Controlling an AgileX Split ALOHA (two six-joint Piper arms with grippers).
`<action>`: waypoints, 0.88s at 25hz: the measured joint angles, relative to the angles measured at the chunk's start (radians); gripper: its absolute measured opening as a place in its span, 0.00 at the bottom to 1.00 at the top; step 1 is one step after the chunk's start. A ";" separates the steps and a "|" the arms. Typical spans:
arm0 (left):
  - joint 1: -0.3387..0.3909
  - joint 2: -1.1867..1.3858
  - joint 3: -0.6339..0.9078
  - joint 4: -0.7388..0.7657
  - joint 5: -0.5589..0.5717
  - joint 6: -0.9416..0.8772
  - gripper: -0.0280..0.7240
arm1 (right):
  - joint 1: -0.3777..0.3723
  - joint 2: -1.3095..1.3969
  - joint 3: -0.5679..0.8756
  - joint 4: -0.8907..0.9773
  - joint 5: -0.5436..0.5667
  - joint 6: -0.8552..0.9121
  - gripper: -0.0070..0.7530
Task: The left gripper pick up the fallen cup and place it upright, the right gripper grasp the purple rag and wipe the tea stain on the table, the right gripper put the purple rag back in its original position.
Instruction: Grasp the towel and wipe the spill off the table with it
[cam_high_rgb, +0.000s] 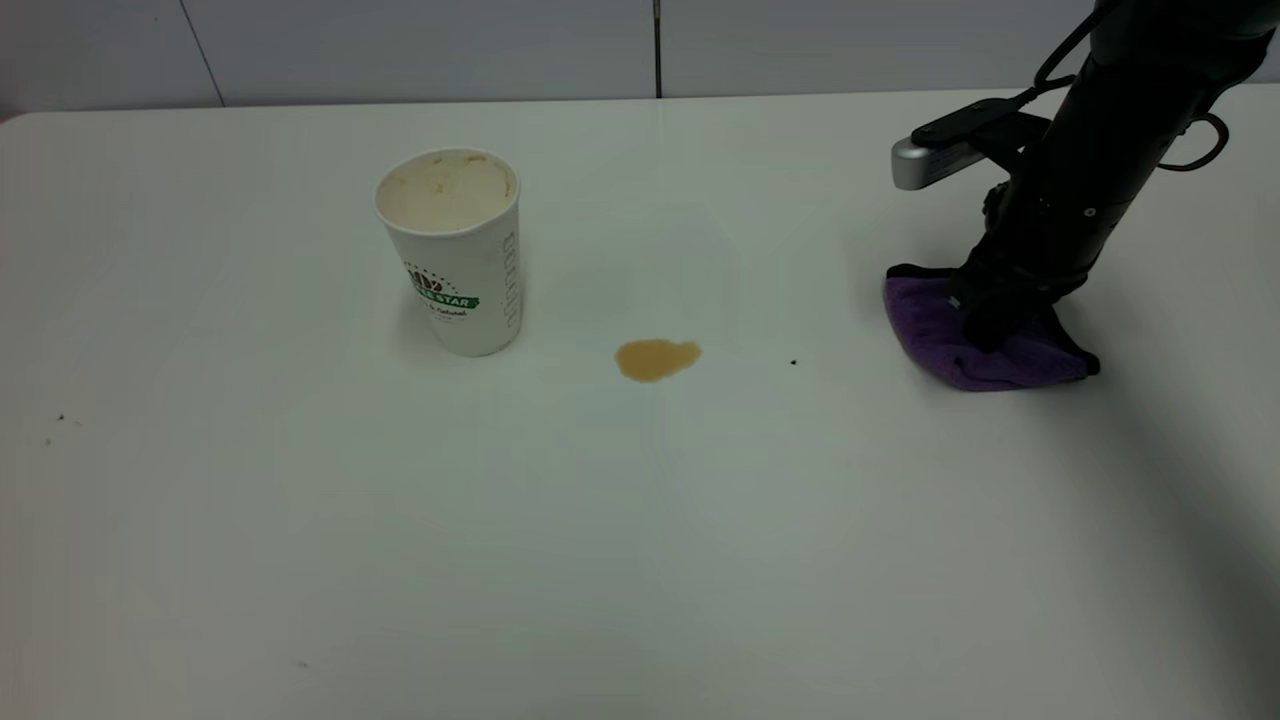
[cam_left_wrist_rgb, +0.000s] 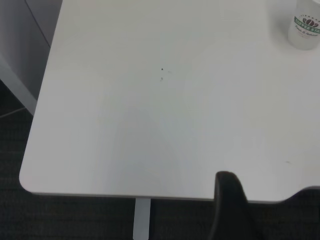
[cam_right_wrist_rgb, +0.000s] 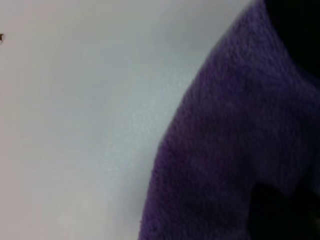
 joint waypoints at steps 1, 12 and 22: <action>0.000 0.000 0.000 0.000 0.000 0.000 0.64 | 0.000 0.000 0.000 0.013 0.000 -0.005 0.05; 0.000 0.000 0.000 0.000 0.000 0.000 0.64 | 0.121 0.002 0.000 0.179 -0.045 -0.139 0.05; 0.000 0.000 0.000 0.000 0.000 0.000 0.64 | 0.241 0.021 -0.056 0.228 -0.102 -0.142 0.05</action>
